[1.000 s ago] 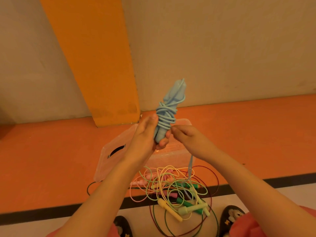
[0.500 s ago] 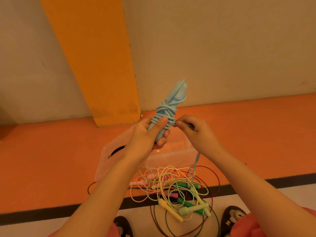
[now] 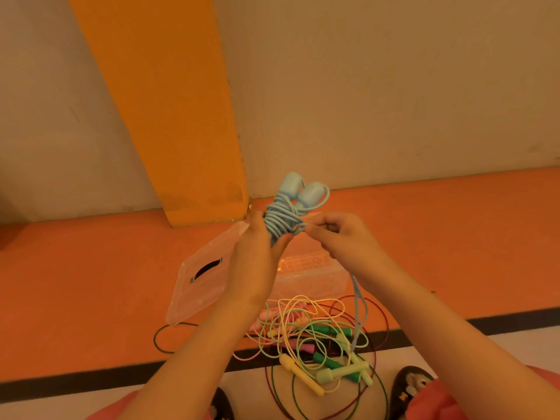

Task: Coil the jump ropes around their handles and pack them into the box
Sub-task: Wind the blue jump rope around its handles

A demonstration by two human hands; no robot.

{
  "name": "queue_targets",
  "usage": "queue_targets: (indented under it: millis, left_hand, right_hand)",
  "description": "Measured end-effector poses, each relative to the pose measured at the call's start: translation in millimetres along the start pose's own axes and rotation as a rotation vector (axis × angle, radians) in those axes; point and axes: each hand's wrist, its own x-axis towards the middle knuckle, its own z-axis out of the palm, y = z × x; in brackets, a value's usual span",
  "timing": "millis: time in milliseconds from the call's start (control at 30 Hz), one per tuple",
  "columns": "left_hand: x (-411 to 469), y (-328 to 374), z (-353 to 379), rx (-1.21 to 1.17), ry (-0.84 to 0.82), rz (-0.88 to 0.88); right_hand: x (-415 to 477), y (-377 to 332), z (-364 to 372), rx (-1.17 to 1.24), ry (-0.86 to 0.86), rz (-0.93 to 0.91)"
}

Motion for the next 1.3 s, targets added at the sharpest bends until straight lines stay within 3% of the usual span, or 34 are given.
queue_targets:
  millis: [367,533,700,967,1033,1100,1200,1300]
  left_hand:
    - [-4,3,16,0.181,0.021,0.195]
    - [-5,3,14,-0.037,-0.039,0.163]
    - [-9,17,9,-0.5,-0.052,-0.046]
    - [-11,22,10,-0.427,0.103,0.049]
    - [-8,20,5,-0.466,0.059,0.011]
    - [-1,19,-1,-0.677,-0.028,-0.151]
    - [4,21,-10,-1.062,-0.336,-0.475]
    - [2,23,-13,-1.119,-0.51,-0.514]
  right_hand:
    - [-7,3,3,0.307,0.0,0.184]
    - [-7,-1,2,0.342,0.056,0.141]
    - [-7,-5,-1,0.326,0.089,0.159]
    - [-5,-1,8,0.287,0.13,0.171]
    - [-3,-2,5,0.289,0.108,0.139]
    - [-1,-1,0,0.282,0.094,0.1]
    - [1,-1,-3,0.312,0.046,0.047]
    - [0,-4,-4,0.346,-0.04,0.015]
